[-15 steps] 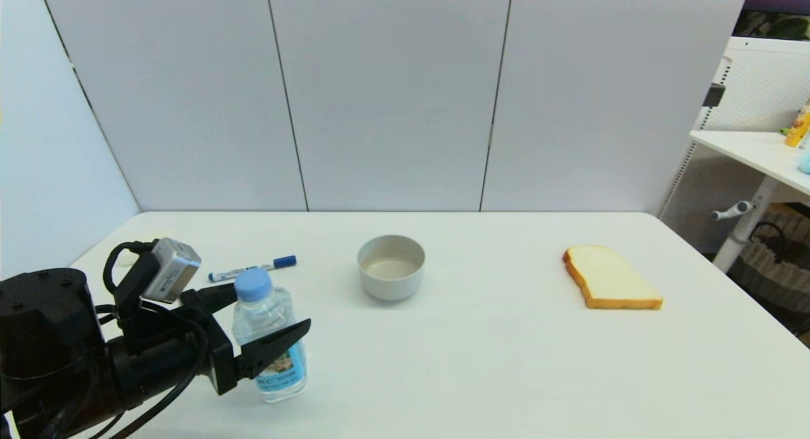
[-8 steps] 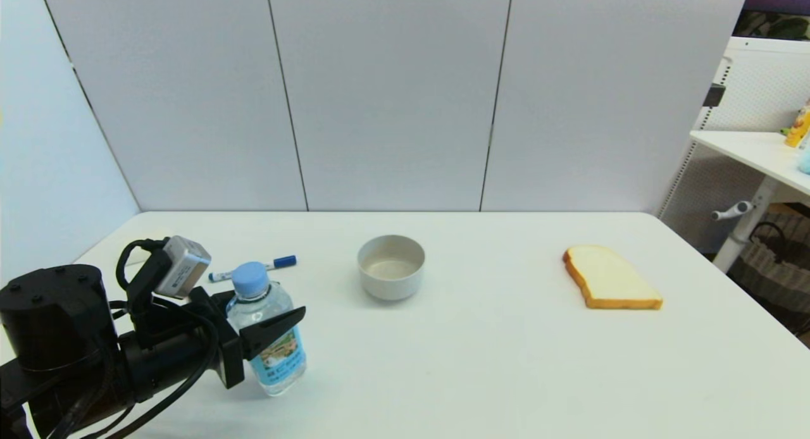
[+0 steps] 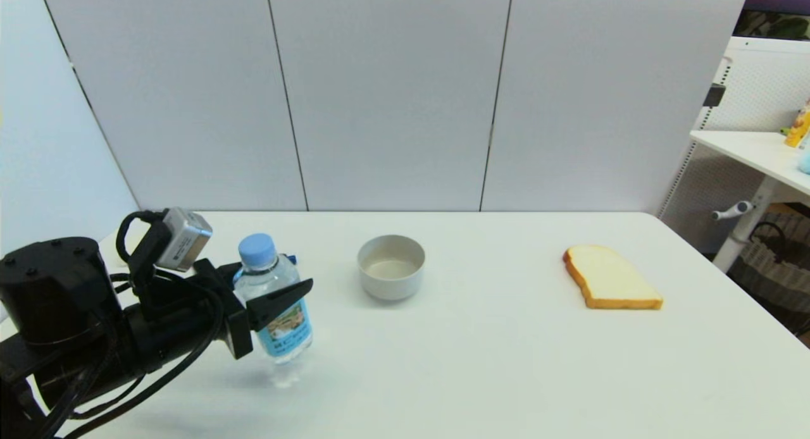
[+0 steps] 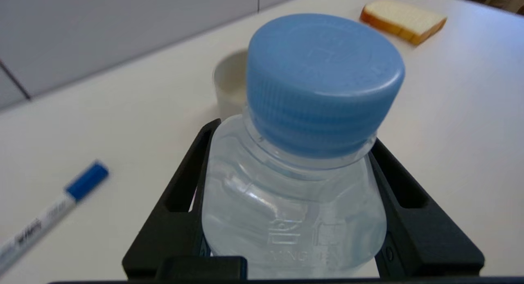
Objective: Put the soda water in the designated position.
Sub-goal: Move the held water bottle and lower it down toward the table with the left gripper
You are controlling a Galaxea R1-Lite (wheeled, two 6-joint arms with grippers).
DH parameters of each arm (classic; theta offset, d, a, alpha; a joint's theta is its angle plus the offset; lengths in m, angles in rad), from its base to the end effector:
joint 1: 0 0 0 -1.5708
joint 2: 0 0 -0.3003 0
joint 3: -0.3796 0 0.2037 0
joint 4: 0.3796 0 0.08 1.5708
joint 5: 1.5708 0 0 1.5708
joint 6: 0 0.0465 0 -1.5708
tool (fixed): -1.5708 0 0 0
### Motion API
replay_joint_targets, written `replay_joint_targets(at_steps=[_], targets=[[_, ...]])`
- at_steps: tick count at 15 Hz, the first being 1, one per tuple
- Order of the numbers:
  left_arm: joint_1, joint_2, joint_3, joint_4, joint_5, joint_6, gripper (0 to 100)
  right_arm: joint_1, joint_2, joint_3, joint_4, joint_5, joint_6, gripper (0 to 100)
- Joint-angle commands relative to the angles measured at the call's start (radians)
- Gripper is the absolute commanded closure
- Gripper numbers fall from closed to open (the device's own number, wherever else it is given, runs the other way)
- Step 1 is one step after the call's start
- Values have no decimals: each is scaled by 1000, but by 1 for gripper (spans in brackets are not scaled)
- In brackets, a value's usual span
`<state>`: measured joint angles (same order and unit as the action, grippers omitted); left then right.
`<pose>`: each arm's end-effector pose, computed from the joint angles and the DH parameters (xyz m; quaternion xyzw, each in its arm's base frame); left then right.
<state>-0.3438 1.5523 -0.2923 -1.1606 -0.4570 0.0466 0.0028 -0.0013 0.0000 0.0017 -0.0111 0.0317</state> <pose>0.2240 -0.1020 0.1311 0.0186 0.0405 -0.3904 0.9196 0.0153 -0.0005 0.0753 0.0158 0.0001 -0.0042 0.9999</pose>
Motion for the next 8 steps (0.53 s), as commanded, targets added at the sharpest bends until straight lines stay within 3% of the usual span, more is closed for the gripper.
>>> replay_joint_targets(at_steps=[1, 8], targets=[[-34, -34, -180, 131, -2, 2, 100, 0, 1, 2, 0, 0, 1, 0], [-181, 132, -743, 552, 18, -5, 100, 2, 1, 2, 0, 0, 1, 0]])
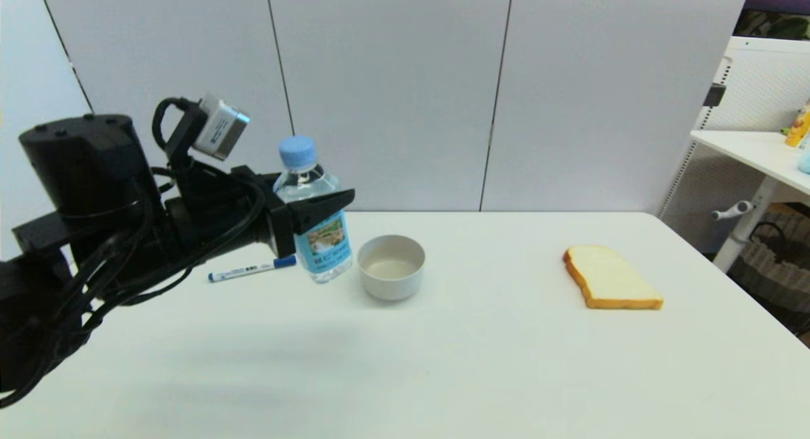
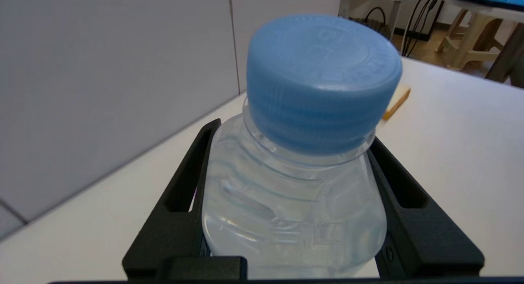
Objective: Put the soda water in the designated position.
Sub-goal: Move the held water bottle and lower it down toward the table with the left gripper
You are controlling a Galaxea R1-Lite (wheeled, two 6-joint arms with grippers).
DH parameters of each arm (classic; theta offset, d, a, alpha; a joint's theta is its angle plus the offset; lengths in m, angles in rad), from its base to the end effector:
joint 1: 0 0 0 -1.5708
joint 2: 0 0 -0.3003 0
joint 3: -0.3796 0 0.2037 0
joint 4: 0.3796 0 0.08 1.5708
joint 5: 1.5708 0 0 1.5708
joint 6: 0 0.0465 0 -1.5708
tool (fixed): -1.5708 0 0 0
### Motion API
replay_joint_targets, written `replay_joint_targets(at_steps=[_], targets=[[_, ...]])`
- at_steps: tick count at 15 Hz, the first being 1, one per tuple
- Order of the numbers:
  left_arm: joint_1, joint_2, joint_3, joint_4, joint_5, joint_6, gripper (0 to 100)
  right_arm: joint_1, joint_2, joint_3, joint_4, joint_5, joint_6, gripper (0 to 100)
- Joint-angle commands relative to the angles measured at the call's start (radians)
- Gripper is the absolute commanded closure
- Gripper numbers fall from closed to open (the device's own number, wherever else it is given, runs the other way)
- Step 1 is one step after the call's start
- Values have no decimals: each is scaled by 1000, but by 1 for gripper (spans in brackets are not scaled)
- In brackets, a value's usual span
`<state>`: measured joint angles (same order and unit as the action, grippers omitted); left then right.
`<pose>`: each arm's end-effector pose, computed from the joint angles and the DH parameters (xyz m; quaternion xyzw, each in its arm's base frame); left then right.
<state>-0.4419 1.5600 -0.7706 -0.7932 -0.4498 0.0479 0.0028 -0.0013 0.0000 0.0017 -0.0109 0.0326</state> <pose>0.2675 -0.1489 0.2196 0.0216 -0.0122 -0.4311 0.9020 0.0153 -0.0005 0.0753 0.0163 0.0001 -0.0041 0.9999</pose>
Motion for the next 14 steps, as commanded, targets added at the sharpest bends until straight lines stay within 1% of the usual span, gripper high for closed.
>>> replay_joint_targets(at_steps=[1, 4, 6, 8, 10, 14], targets=[[-110, 178, -341, 204, 22, -6, 100, 0, 1, 2, 0, 0, 0, 0], [-176, 288, -470, 213, 129, -37, 100, 0, 1, 2, 0, 0, 0, 0], [-228, 370, -550, 210, 186, -66, 100, 0, 1, 2, 0, -1, 0, 0], [-256, 437, -613, 209, 237, -74, 100, 0, 1, 2, 0, 0, 0, 0], [-274, 491, -662, 209, 247, -83, 100, 0, 1, 2, 0, 0, 0, 0], [-290, 574, -664, 192, 250, -80, 100, 2, 1, 2, 0, 0, 0, 0]])
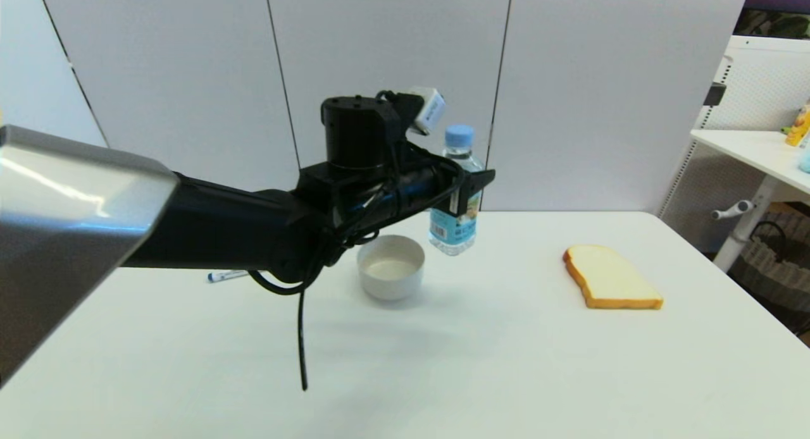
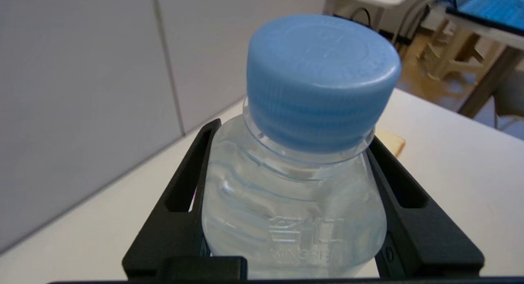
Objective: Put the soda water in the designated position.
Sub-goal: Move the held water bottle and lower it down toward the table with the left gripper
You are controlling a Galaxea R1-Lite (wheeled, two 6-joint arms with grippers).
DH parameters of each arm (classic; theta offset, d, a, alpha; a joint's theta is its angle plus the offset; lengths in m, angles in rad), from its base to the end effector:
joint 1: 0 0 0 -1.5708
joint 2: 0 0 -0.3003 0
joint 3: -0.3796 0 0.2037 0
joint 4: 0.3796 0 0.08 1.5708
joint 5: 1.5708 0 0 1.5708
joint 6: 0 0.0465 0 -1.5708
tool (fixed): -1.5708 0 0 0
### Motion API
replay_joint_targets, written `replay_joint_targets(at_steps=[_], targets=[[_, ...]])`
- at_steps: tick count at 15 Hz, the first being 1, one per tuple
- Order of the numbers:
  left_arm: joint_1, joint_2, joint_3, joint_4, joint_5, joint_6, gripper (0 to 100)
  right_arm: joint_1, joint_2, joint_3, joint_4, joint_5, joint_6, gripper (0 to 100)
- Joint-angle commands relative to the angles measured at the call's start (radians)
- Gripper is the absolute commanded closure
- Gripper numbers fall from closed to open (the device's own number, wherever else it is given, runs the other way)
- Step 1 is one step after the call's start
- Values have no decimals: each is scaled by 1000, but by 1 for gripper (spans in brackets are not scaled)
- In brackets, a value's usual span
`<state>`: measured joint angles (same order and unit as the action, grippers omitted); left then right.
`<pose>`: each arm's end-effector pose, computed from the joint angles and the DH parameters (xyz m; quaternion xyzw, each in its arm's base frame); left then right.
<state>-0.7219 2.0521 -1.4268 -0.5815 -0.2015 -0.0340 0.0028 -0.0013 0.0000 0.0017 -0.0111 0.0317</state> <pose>0.3406 -0.3123 0.2111 -0.0096 0.0287 -0.4449 0.8950 0.0153 -0.0005 0.0753 0.0158 0.0001 -0.0042 0.9999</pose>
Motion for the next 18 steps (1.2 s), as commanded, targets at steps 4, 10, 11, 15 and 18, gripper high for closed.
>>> replay_joint_targets(at_steps=[4, 10, 11, 15, 18], targets=[[-8, 160, -17, -123, 4, 6, 100, 0, 1, 2, 0, 0, 1, 0], [-8, 229, -84, -136, 4, 5, 100, 0, 1, 2, 0, 0, 1, 0], [-8, 234, -86, -138, 4, 3, 100, 0, 1, 2, 0, 0, 1, 0], [-8, 250, -93, -138, 4, 0, 100, 0, 1, 2, 0, 0, 1, 0], [-8, 258, -93, -139, 4, -4, 100, 0, 1, 2, 0, 0, 1, 0]])
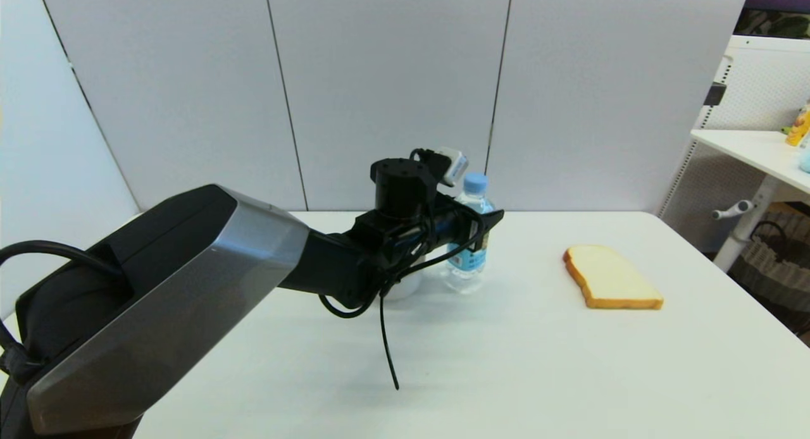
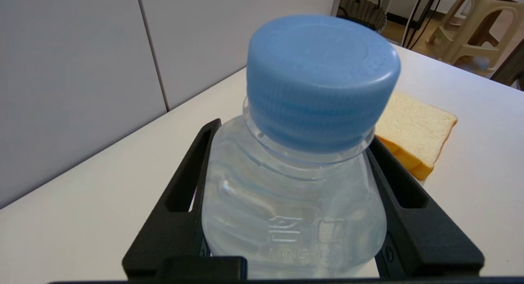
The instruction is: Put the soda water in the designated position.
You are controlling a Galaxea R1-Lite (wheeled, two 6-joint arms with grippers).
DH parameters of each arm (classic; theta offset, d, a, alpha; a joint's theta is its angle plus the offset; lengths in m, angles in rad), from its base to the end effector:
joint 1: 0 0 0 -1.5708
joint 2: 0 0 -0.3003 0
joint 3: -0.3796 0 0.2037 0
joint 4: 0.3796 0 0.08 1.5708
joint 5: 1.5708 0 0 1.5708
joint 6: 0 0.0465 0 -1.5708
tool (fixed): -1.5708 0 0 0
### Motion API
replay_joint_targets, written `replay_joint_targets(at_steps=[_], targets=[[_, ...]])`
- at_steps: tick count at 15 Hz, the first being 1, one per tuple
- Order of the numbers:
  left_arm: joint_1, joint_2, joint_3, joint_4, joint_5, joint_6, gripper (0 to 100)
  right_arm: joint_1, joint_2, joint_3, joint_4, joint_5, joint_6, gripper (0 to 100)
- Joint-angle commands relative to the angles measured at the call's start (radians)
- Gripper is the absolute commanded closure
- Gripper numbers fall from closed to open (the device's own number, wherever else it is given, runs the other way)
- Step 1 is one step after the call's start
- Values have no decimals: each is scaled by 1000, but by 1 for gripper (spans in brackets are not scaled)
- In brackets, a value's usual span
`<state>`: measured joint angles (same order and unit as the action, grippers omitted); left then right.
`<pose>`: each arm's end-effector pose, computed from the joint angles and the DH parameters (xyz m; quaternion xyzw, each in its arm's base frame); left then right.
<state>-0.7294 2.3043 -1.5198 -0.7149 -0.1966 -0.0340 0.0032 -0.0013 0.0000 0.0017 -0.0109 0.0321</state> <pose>0.3769 -0.3490 0.1341 -0.0060 0.0411 -0.4457 0.8942 0.0153 -0.0005 0.0753 0.0160 0.0001 -0.0039 0.9999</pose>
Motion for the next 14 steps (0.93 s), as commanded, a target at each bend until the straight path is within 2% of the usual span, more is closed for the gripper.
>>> replay_joint_targets(at_steps=[1, 5, 6, 14], targets=[[-1, 6, 0, -6, -1, -12, 100, 1, 1, 2, 0, 0, 0, 0], [-1, 21, 0, -26, -1, -18, 100, 0, 1, 2, 0, 0, 0, 0], [-1, 23, 0, -31, -3, -27, 0, 0, 1, 2, 0, 0, 0, 0], [-1, -74, 3, -15, -9, -27, 0, 0, 1, 2, 0, 0, 0, 0]])
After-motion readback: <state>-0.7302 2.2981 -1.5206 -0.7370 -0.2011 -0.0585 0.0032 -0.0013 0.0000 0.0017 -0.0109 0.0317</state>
